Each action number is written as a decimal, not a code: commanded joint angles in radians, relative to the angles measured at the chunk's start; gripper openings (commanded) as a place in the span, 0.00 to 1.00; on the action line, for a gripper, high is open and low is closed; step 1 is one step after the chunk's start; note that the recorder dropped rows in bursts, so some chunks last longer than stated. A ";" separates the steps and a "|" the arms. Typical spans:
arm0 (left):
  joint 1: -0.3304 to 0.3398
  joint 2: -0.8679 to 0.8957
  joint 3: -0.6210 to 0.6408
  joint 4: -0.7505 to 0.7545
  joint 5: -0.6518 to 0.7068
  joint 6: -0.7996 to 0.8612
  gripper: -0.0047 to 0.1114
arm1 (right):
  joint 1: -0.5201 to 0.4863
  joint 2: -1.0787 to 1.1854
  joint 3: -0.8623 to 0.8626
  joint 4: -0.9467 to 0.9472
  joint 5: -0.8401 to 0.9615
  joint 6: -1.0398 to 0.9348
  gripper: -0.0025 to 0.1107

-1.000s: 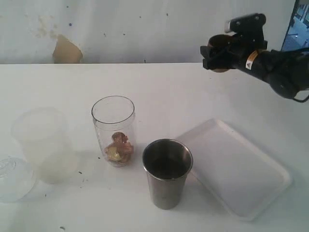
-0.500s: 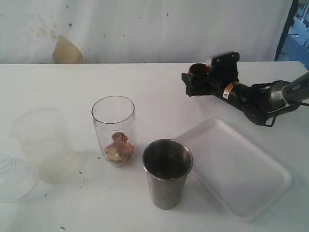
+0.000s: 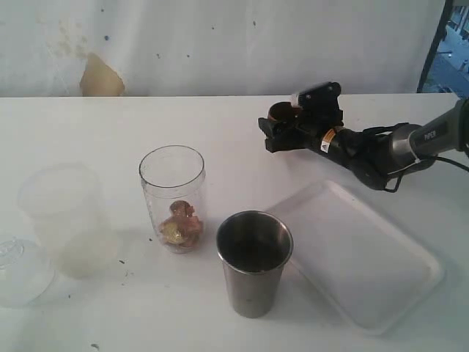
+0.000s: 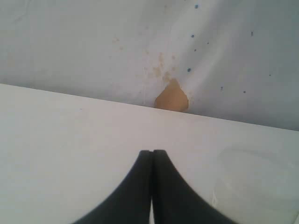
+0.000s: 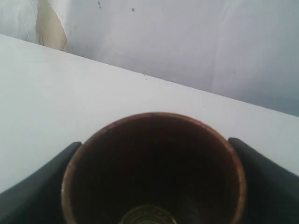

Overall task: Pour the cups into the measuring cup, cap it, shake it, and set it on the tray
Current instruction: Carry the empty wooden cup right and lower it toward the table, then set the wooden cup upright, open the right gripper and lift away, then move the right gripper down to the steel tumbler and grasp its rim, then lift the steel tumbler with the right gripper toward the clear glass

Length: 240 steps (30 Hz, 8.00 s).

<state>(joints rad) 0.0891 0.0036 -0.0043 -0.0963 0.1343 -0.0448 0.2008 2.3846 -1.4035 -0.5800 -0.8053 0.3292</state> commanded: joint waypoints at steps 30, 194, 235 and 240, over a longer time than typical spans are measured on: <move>0.004 -0.004 0.004 0.000 -0.015 0.004 0.04 | -0.002 -0.016 -0.014 -0.074 0.032 -0.004 0.75; -0.011 -0.004 0.004 0.004 -0.013 0.021 0.04 | 0.130 -0.559 0.353 -0.218 -0.072 -0.010 0.02; -0.011 -0.004 0.004 0.004 -0.015 0.021 0.04 | 0.217 -0.441 0.078 -0.653 -0.044 -0.131 0.02; -0.011 -0.004 0.004 0.004 -0.015 0.019 0.04 | 0.217 -0.441 0.078 -0.700 -0.037 -0.126 0.02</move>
<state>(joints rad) 0.0812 0.0036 -0.0043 -0.0944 0.1322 -0.0237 0.4199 1.9665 -1.3155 -1.2930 -0.8131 0.1972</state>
